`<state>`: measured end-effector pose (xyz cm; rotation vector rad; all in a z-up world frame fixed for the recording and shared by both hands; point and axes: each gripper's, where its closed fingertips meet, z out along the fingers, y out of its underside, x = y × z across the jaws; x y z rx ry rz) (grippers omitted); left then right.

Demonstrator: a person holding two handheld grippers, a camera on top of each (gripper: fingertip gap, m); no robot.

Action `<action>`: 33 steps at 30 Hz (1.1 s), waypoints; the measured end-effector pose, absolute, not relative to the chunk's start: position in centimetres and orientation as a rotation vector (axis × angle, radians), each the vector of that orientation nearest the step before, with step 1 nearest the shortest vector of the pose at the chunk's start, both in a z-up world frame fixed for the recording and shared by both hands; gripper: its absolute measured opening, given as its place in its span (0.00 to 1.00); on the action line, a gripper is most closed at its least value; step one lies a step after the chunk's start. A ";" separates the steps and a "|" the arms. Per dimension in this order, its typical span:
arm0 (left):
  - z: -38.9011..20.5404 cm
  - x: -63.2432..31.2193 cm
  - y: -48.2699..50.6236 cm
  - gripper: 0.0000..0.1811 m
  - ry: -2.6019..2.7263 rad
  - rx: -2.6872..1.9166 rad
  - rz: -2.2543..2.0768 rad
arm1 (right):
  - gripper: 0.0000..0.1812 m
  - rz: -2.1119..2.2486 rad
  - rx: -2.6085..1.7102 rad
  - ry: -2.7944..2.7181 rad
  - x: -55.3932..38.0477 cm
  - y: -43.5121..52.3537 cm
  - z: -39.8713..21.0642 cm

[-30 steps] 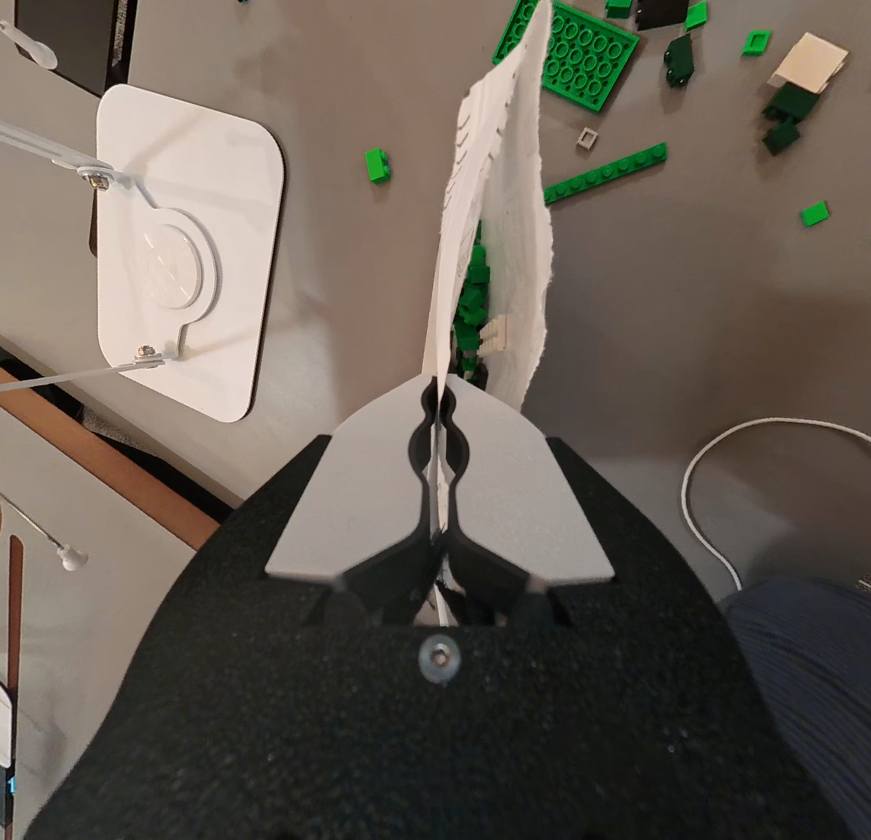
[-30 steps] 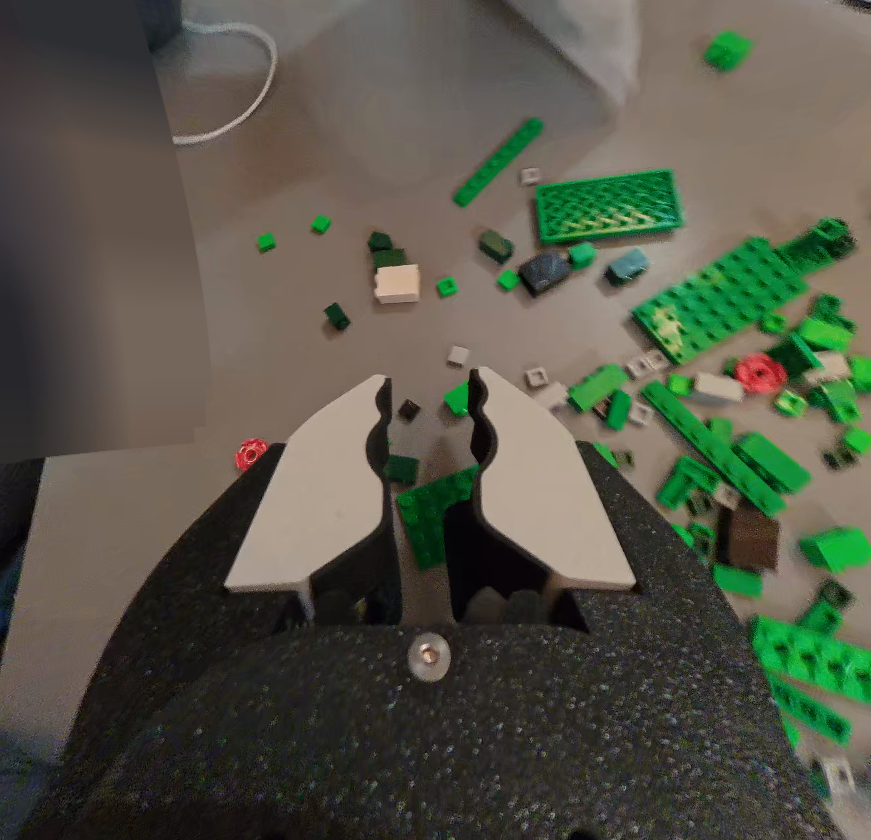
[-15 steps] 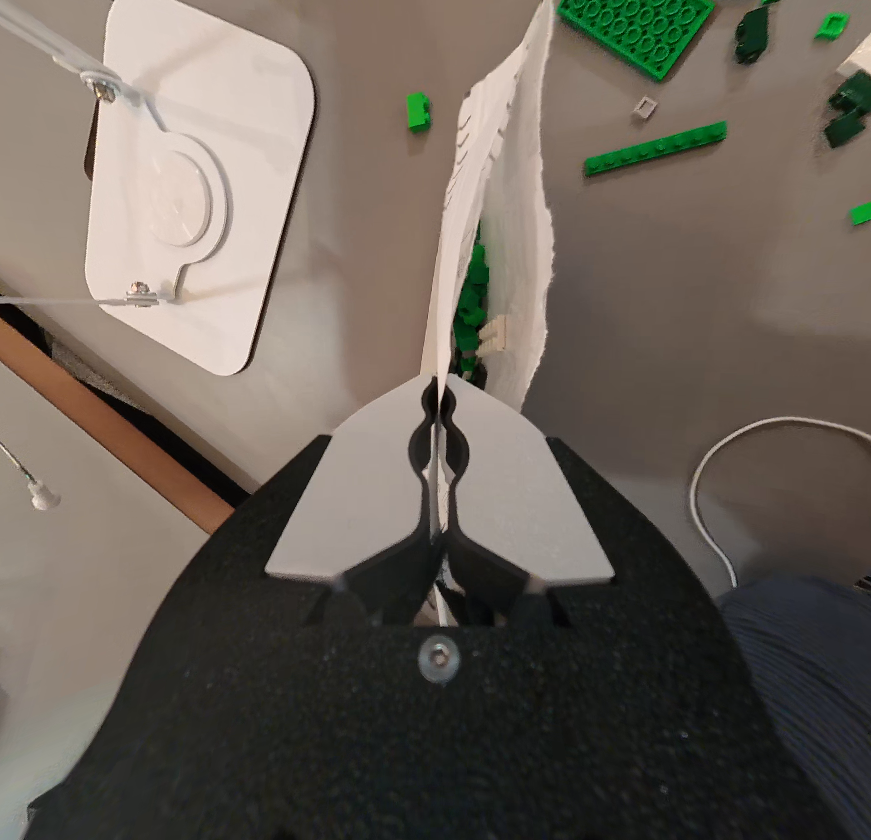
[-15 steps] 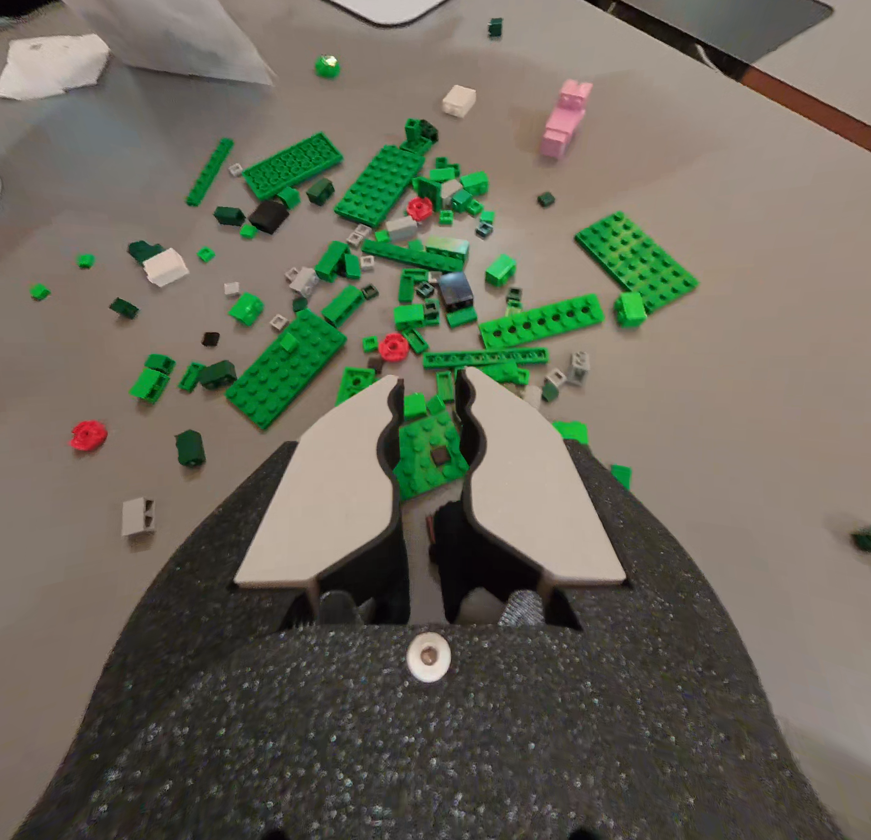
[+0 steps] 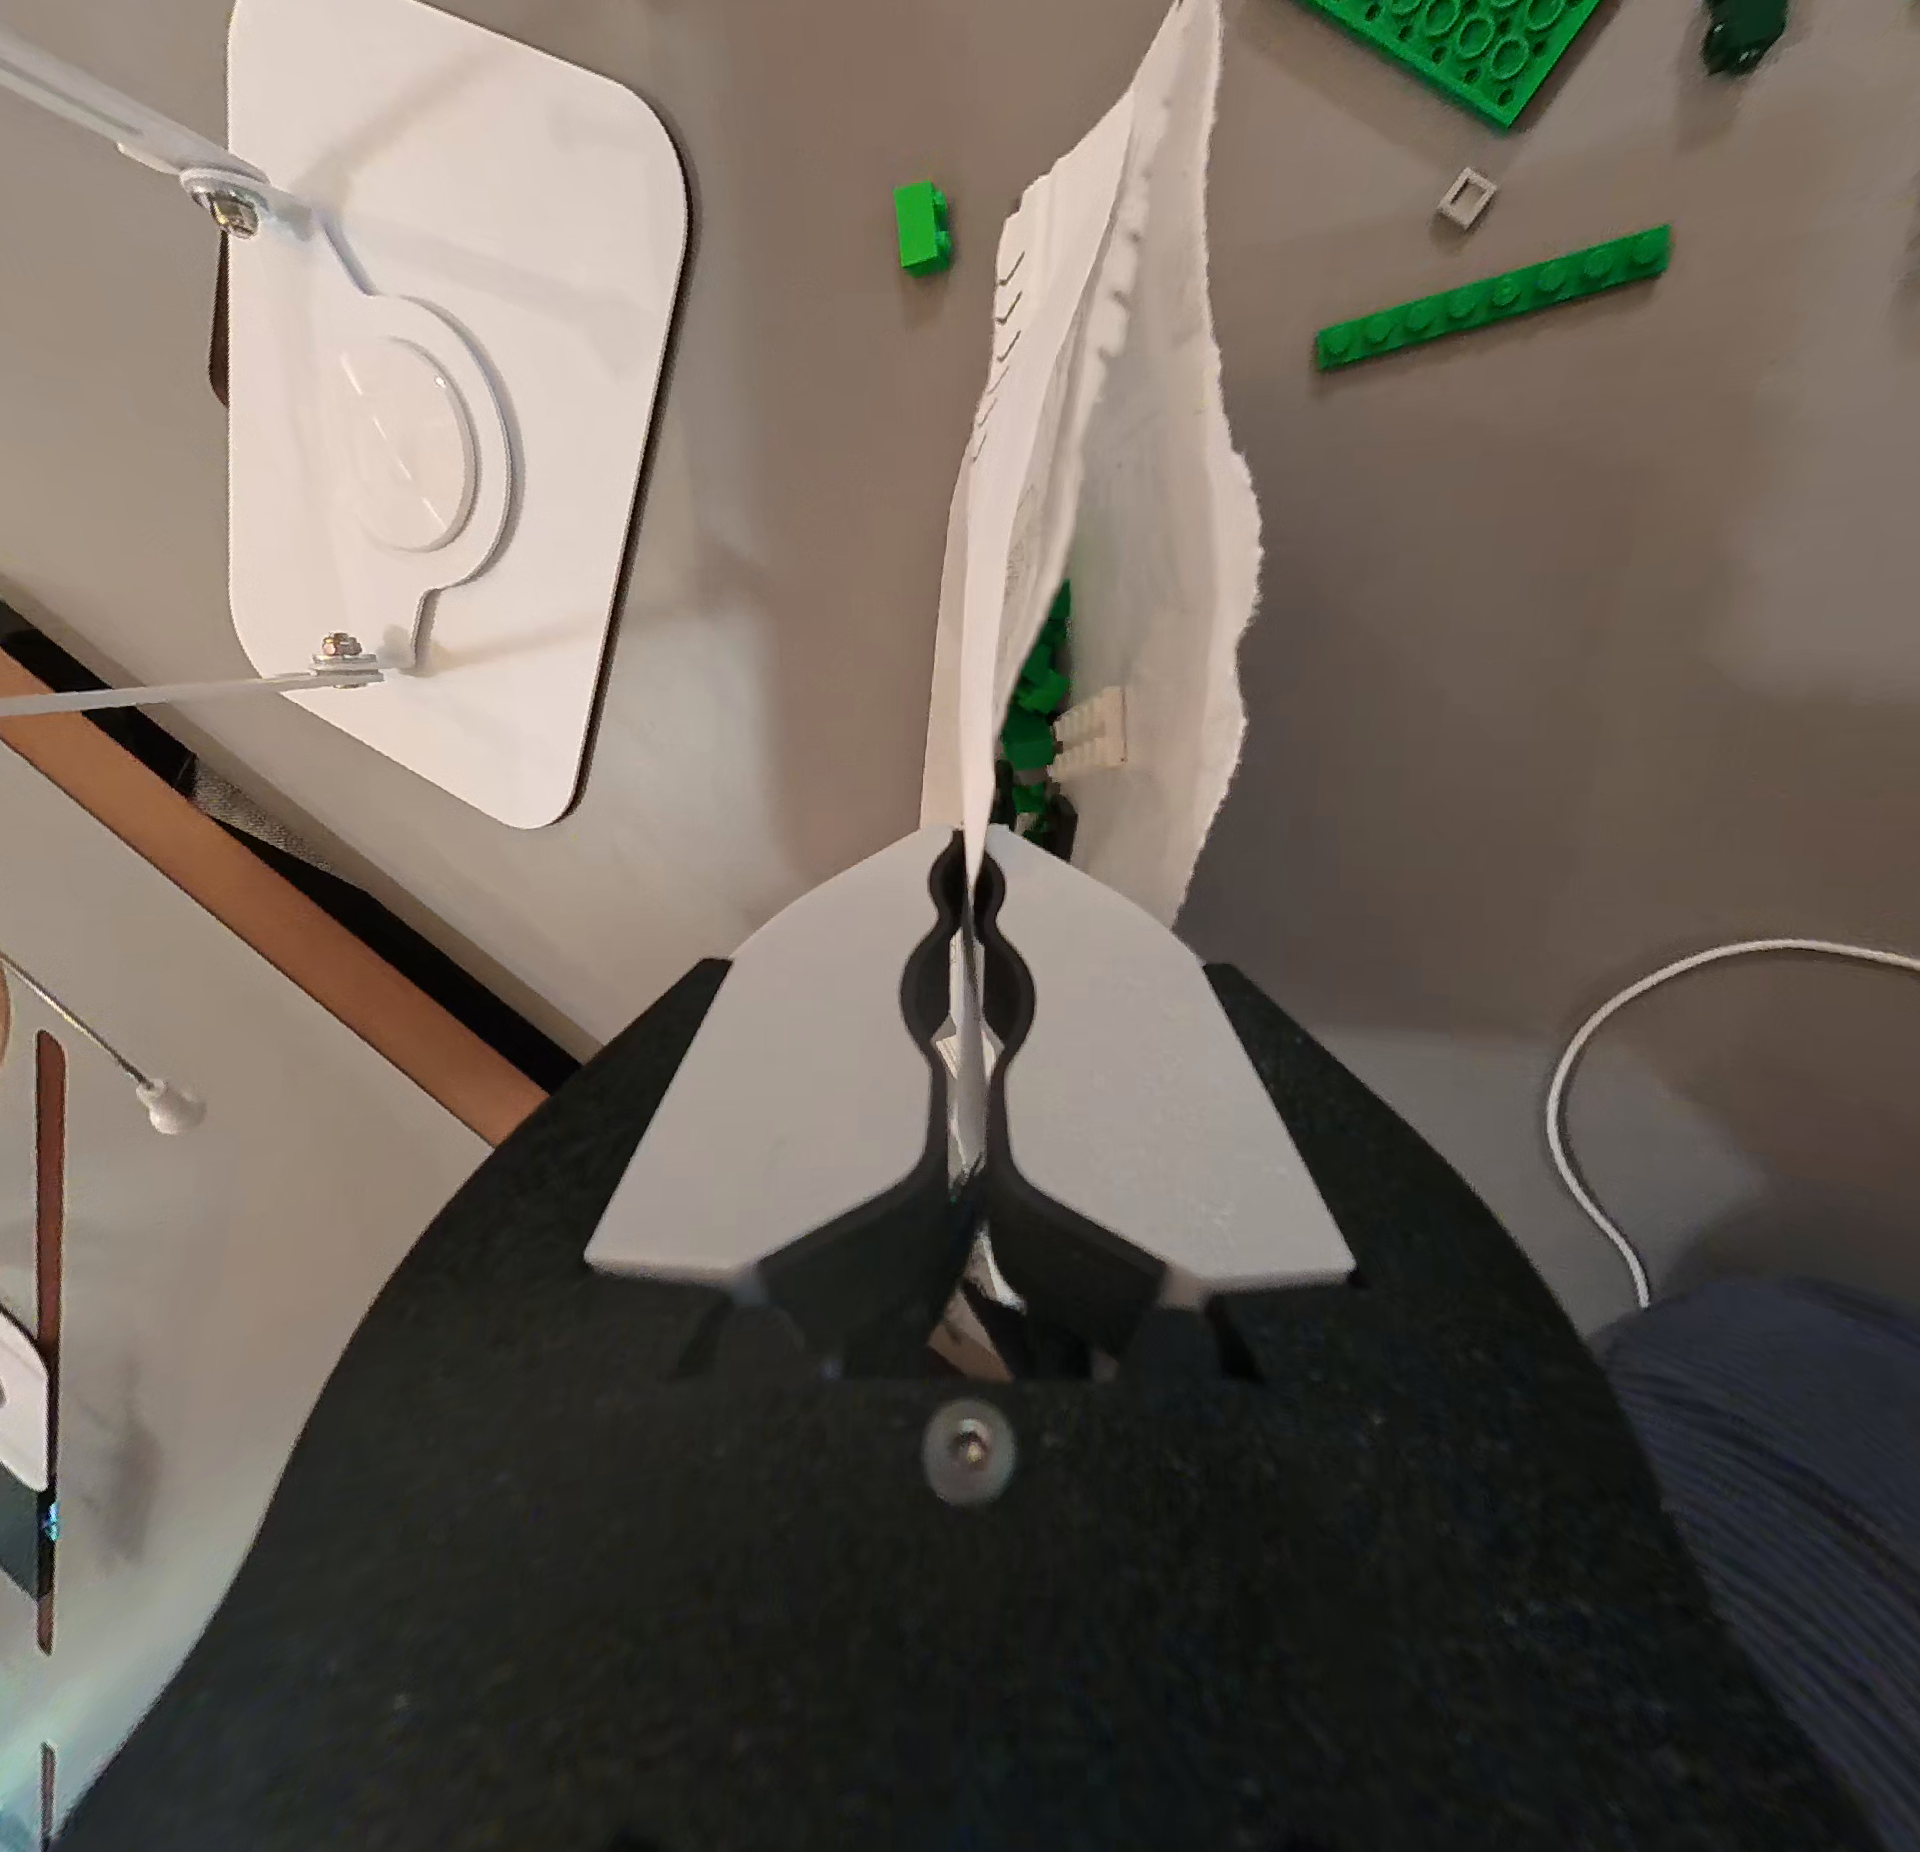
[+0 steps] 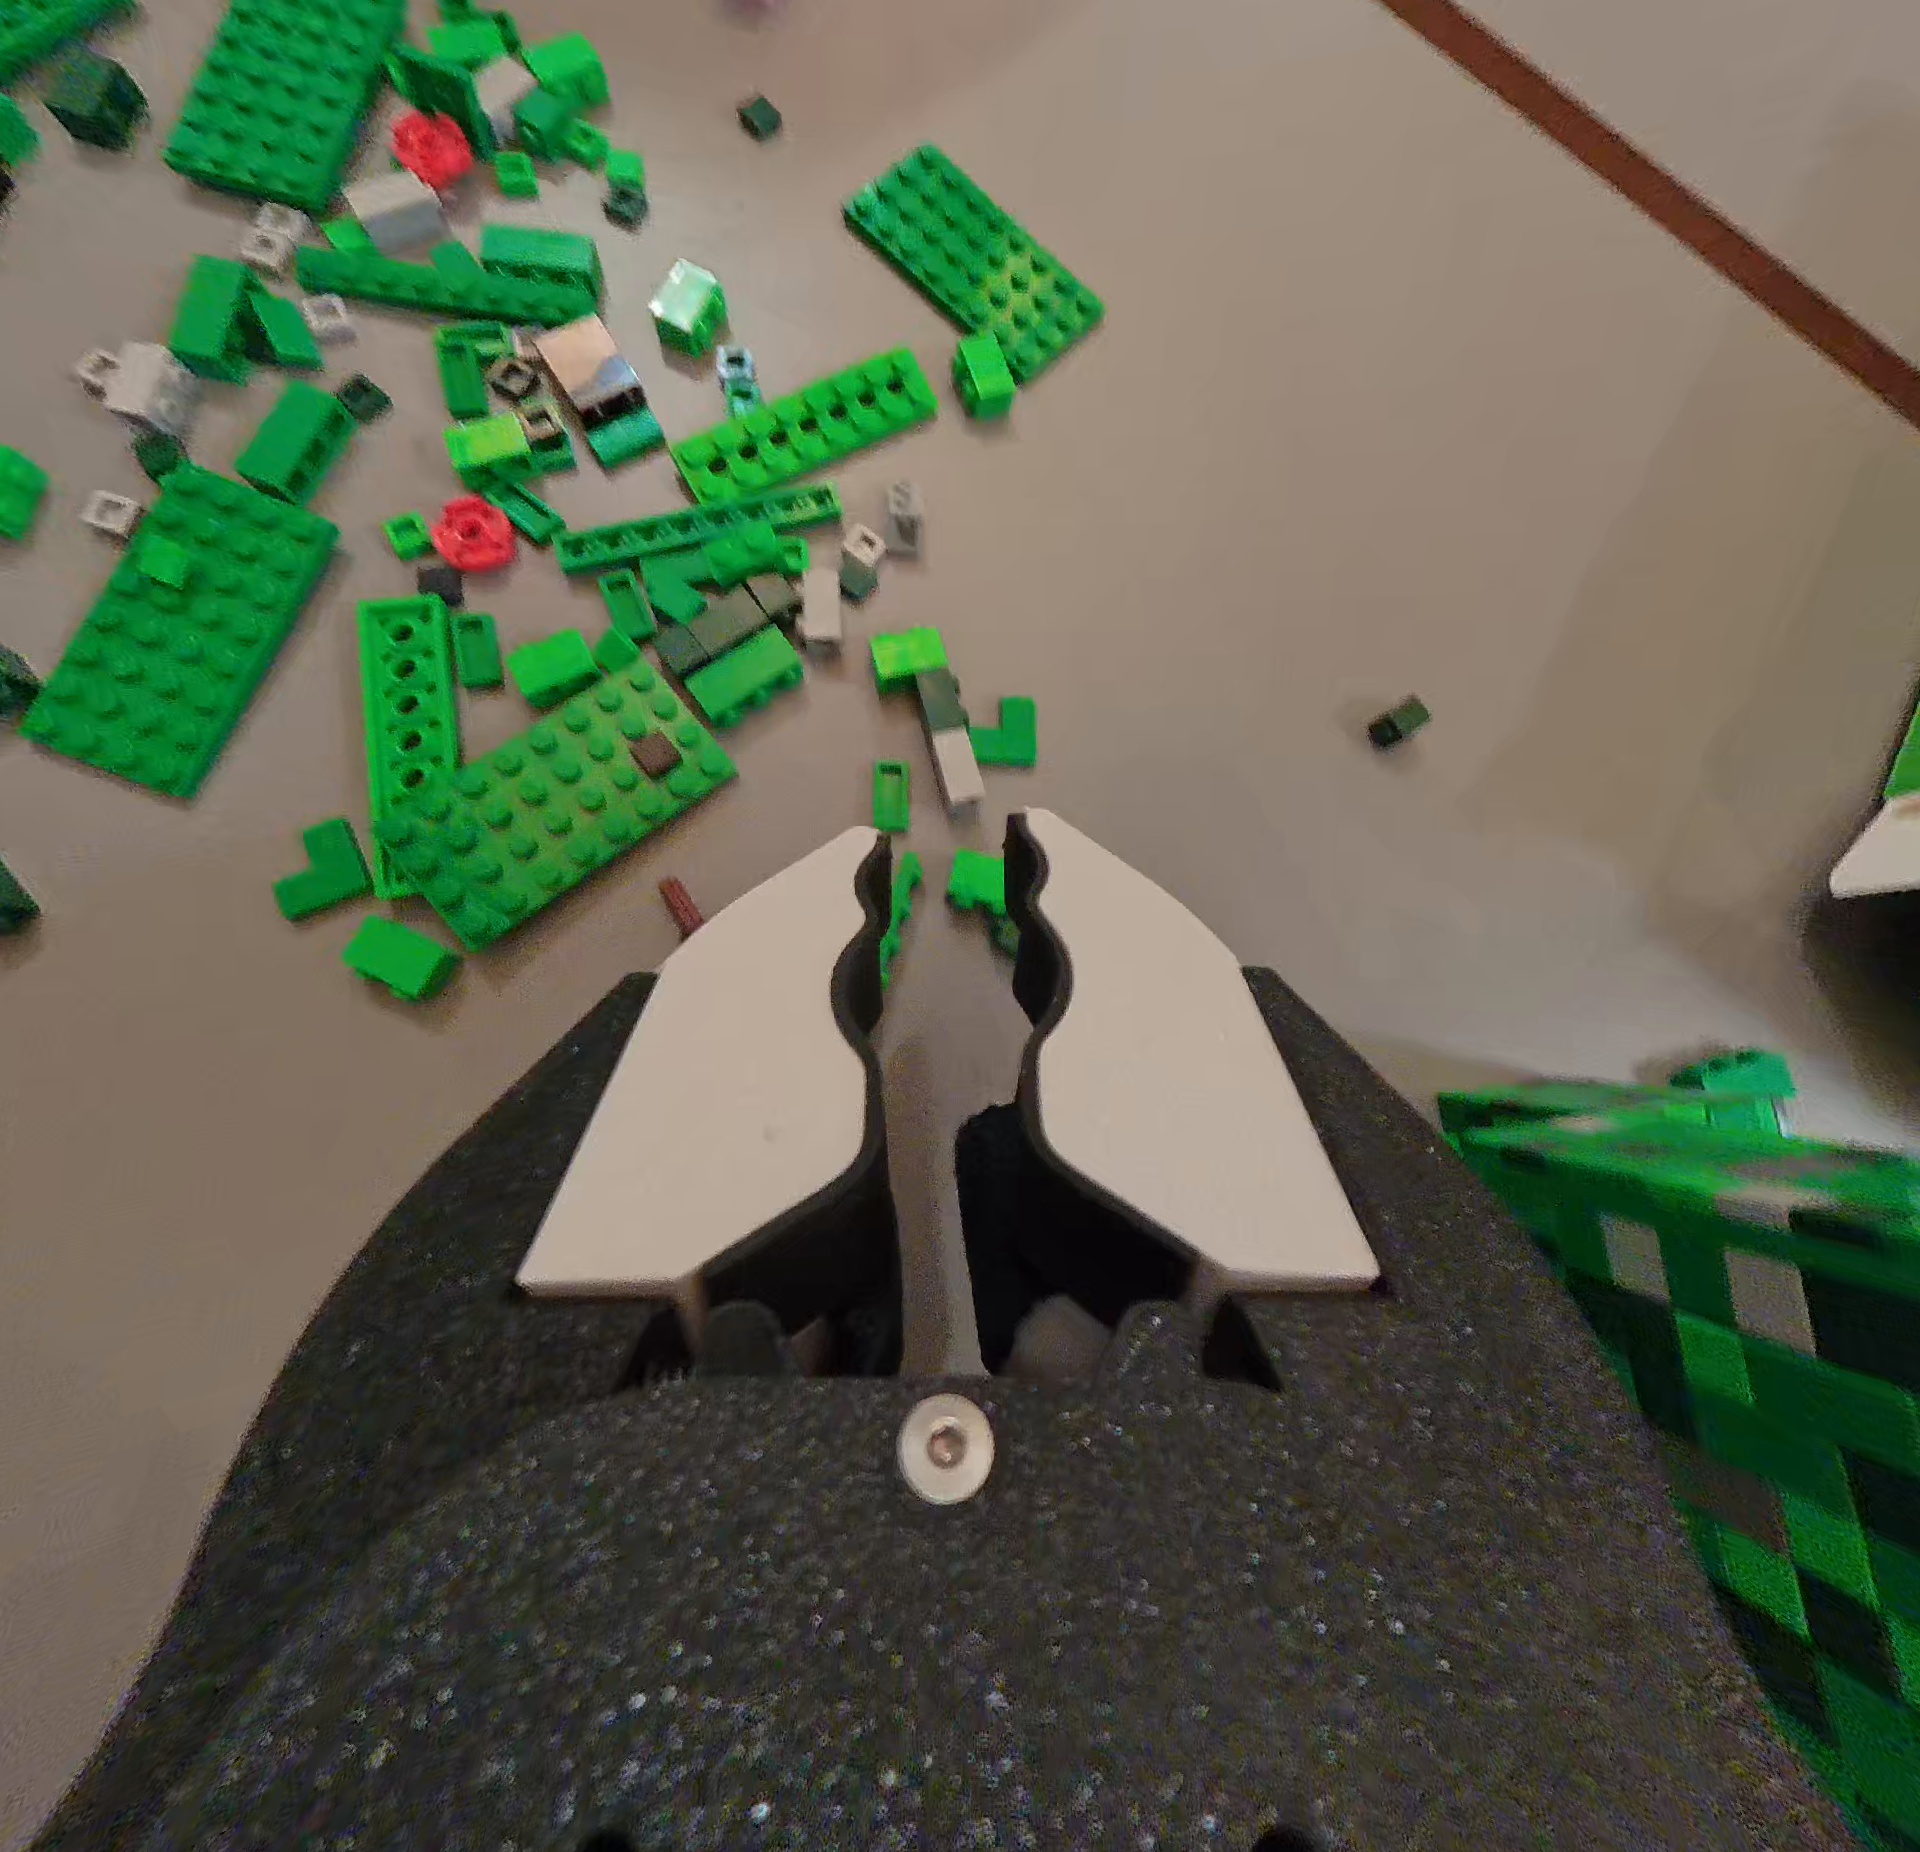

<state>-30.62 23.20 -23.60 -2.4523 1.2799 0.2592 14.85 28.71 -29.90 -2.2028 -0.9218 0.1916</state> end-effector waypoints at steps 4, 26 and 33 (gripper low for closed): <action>-23.7 -30.6 23.2 0.00 1.284 -2.455 0.263 | 0.11 0.175 -2.277 -0.894 16.9 27.9 -30.4; -23.6 -30.5 23.1 0.00 1.283 -2.448 0.229 | 0.11 0.338 -2.263 -1.037 12.7 27.4 -32.0; -23.7 -30.5 23.1 0.00 1.285 -2.448 0.219 | 0.11 0.232 -2.203 -1.007 12.1 29.1 -31.7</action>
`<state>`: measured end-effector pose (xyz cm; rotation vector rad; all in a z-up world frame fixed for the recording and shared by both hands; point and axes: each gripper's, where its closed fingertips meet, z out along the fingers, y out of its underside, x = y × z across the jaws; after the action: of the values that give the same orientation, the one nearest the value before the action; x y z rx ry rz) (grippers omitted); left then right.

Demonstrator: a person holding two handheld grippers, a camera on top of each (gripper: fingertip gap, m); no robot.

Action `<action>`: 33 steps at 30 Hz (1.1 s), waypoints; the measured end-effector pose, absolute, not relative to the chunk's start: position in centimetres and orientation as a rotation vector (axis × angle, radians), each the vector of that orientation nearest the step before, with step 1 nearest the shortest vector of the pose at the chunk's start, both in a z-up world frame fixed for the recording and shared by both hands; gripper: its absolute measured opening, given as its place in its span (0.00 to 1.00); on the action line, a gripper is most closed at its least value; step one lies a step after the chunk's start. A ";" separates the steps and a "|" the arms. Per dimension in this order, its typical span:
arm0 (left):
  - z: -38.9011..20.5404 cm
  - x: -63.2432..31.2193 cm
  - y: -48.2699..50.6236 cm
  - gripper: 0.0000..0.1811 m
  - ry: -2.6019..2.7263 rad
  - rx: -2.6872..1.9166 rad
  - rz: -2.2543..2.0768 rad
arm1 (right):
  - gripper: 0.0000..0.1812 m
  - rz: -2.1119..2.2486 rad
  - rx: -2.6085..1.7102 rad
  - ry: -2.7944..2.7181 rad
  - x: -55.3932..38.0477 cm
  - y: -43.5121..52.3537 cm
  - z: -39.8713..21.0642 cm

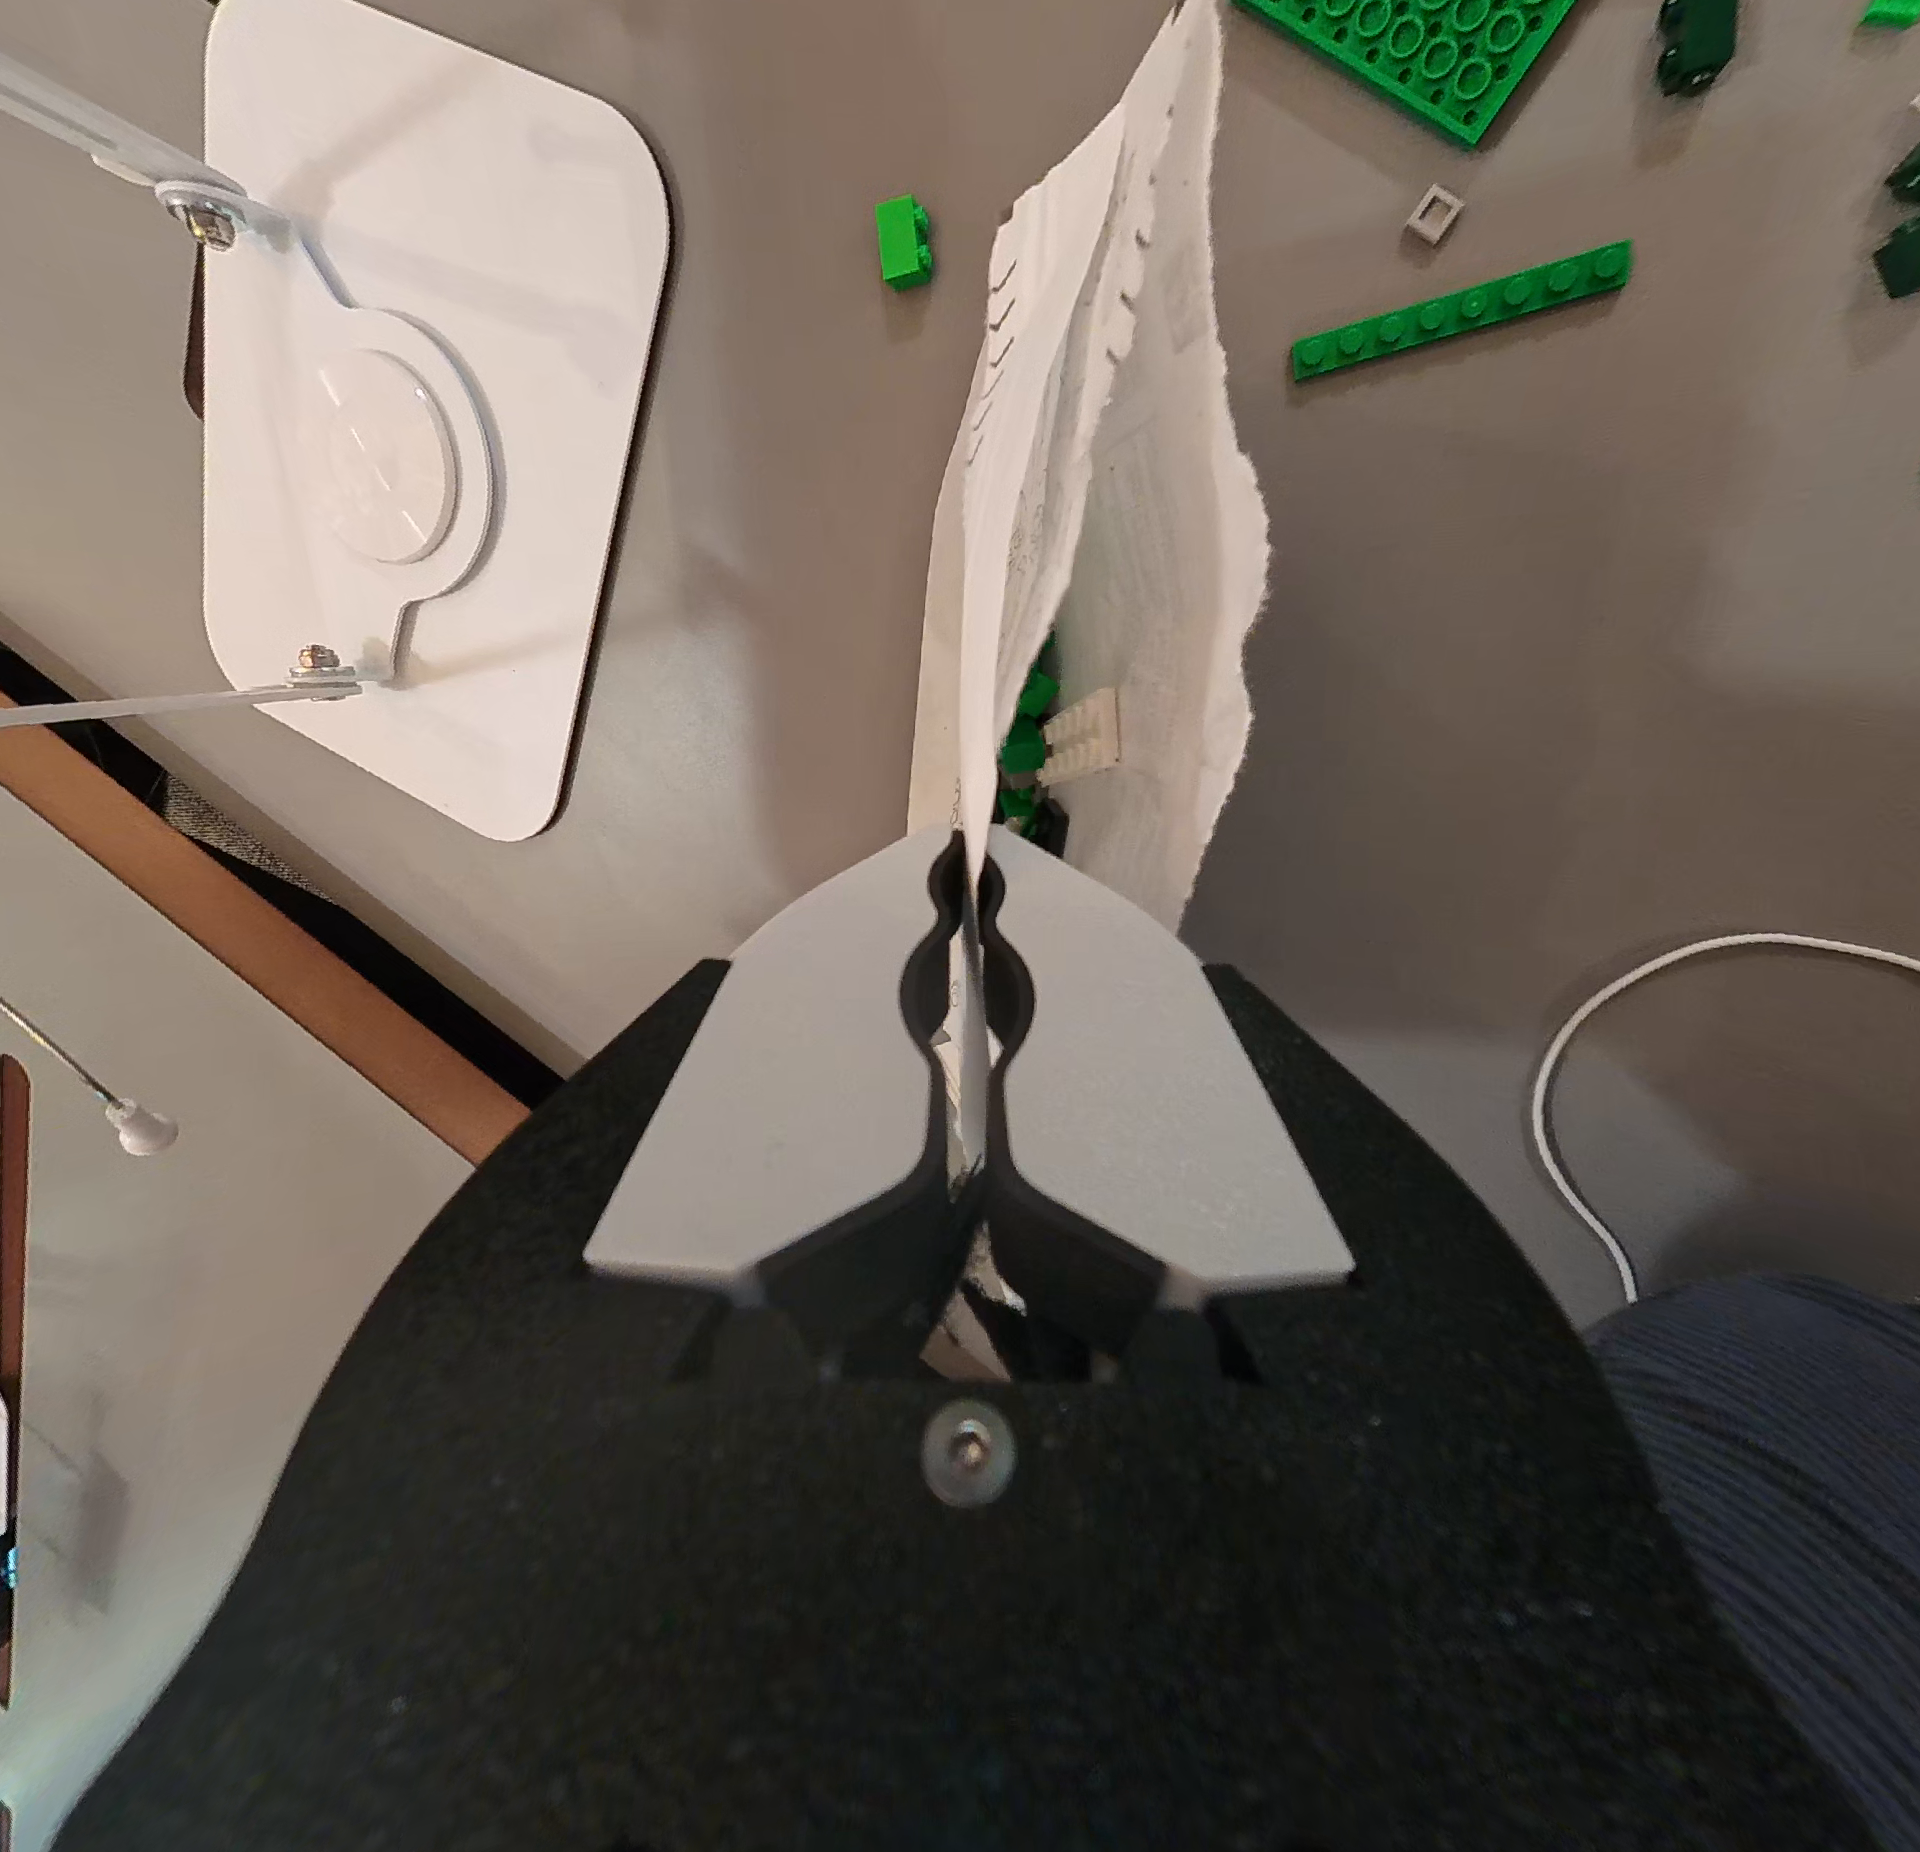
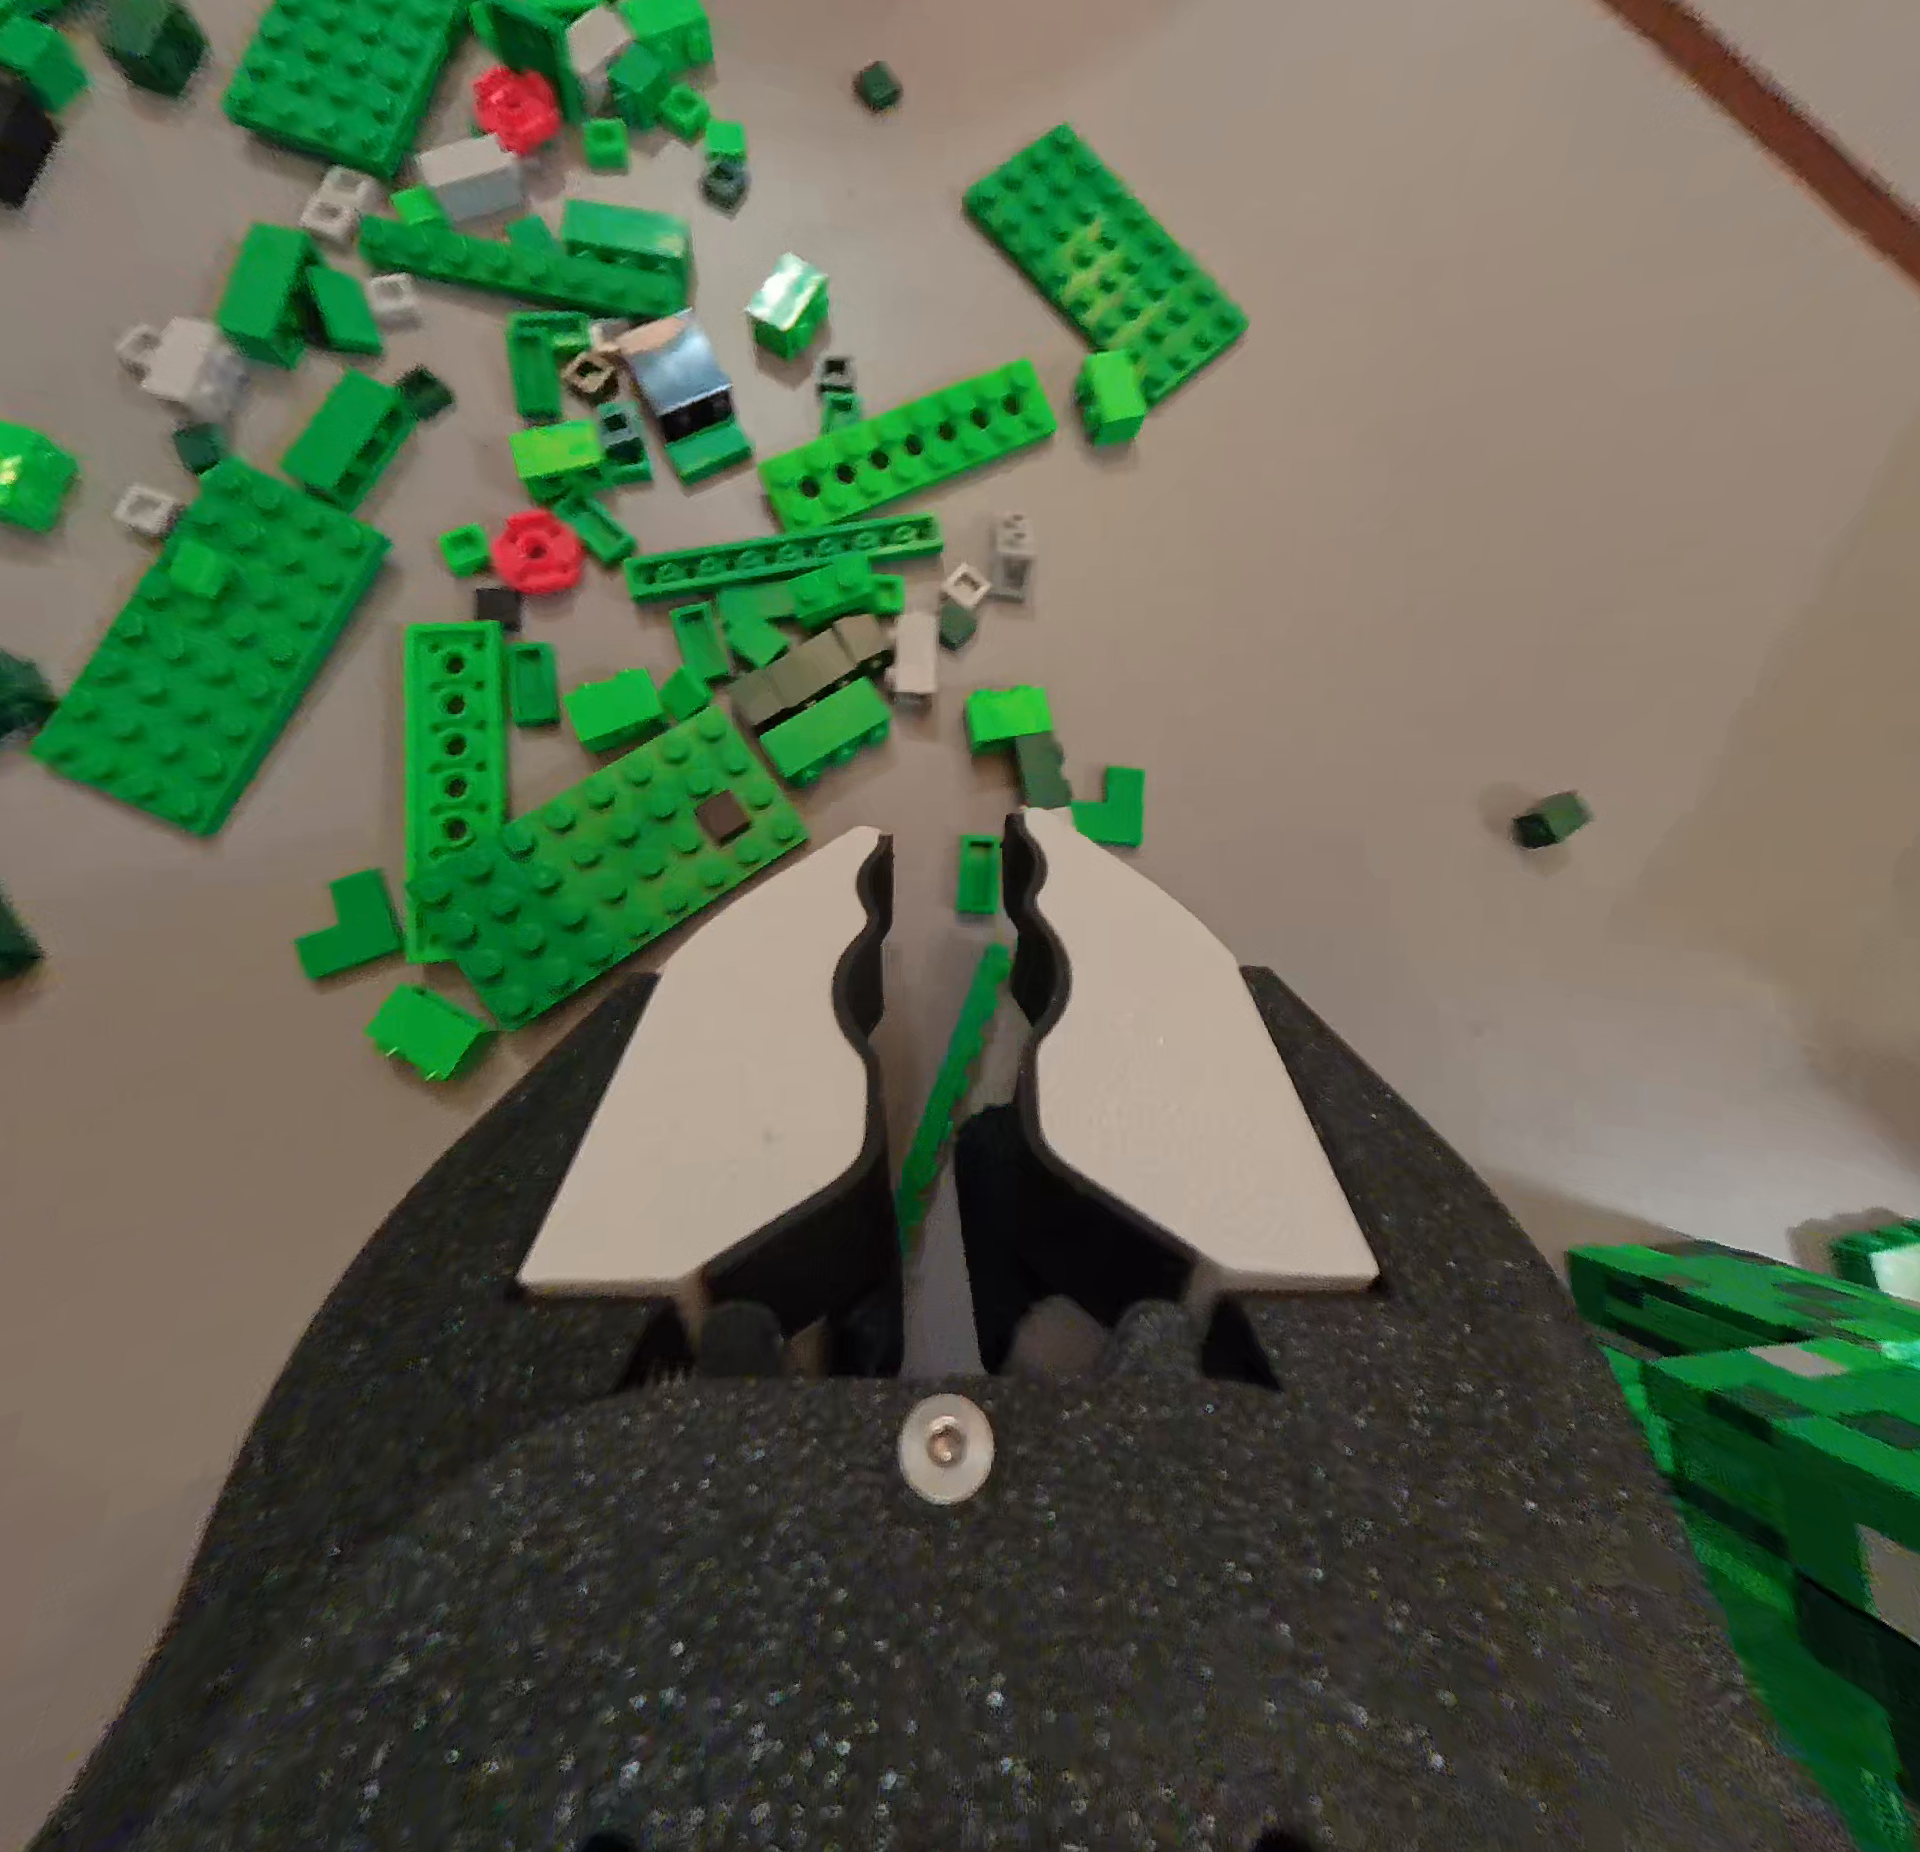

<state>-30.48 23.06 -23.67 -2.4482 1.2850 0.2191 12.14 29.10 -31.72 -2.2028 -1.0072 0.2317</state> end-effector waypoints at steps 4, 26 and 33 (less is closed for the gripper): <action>-23.7 -30.5 23.0 0.00 1.286 -2.447 0.217 | 0.11 0.362 -2.160 -1.040 10.3 28.6 -31.5; -23.7 -30.4 22.9 0.00 1.290 -2.449 0.200 | 0.09 0.288 -2.329 -0.931 9.2 29.0 -32.9; -23.7 -30.4 22.8 0.00 1.290 -2.449 0.195 | 0.10 0.306 -2.297 -1.013 8.2 28.5 -32.9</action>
<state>-30.40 22.82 -23.68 -2.4491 1.2902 0.1954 8.23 28.49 -32.88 -2.2968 -1.0125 0.3058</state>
